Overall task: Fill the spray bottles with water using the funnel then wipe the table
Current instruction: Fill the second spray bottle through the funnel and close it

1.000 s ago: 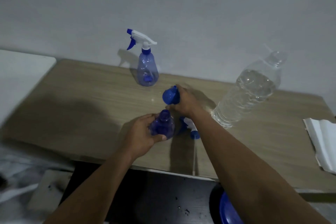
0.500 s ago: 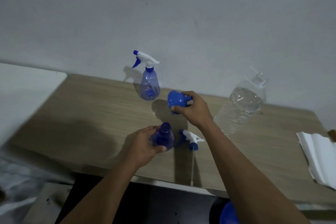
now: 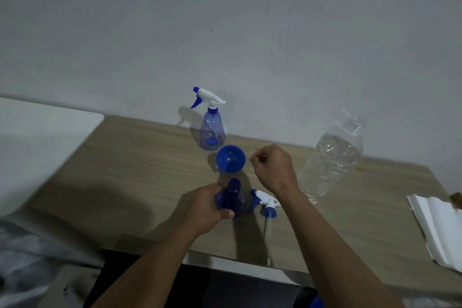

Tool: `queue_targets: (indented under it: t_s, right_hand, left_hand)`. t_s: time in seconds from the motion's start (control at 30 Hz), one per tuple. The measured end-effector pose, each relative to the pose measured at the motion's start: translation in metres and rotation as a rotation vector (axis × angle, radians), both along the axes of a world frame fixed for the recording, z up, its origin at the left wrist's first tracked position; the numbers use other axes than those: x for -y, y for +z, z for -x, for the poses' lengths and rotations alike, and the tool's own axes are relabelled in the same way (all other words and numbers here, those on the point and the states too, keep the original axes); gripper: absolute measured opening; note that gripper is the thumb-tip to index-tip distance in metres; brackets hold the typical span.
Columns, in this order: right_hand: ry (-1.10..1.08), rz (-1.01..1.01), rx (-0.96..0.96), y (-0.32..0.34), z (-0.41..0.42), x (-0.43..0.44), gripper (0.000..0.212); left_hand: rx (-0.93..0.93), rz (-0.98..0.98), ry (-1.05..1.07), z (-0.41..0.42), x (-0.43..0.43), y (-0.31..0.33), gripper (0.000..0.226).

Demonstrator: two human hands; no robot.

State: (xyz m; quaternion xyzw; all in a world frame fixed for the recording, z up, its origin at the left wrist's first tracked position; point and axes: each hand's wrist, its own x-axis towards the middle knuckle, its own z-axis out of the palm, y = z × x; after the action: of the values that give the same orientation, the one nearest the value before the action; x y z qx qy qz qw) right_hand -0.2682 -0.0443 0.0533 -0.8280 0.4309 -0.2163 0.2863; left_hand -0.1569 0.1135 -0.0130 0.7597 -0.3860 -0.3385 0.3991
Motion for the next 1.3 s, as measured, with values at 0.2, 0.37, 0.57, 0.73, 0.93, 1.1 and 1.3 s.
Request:
queue_targets:
  t_s: [0.2,0.37,0.57,0.73,0.93,1.1,1.3]
  right_hand:
    - [0.016,-0.122,-0.131,-0.013,-0.024,0.023,0.042]
    - [0.132,-0.13,-0.25,-0.036,-0.045,0.046,0.078]
    - [0.173,-0.138,-0.381,-0.068,-0.081,0.073,0.112]
    - [0.095,-0.145,-0.297,-0.088,-0.095,0.099,0.082]
    - [0.069,0.068,-0.226,-0.092,-0.091,0.098,0.024]
    - [0.119,0.053,-0.096,-0.08,-0.069,0.074,0.025]
    - [0.141,-0.046,-0.032,-0.049,-0.033,0.049,0.015]
  left_hand:
    - [-0.011,0.03,-0.018,-0.001,0.001,-0.005,0.052]
    - [-0.052,0.093,0.019,-0.006,-0.001,-0.011,0.057]
    - [-0.099,0.155,0.056,-0.009,0.002,-0.025,0.067]
    - [-0.111,0.179,0.057,-0.012,0.003,-0.035,0.063]
    - [-0.156,0.209,0.062,-0.012,0.003,-0.04,0.062]
    - [-0.18,0.199,0.092,-0.006,0.004,-0.028,0.062]
    - [-0.178,0.145,0.089,0.0,-0.001,-0.012,0.064]
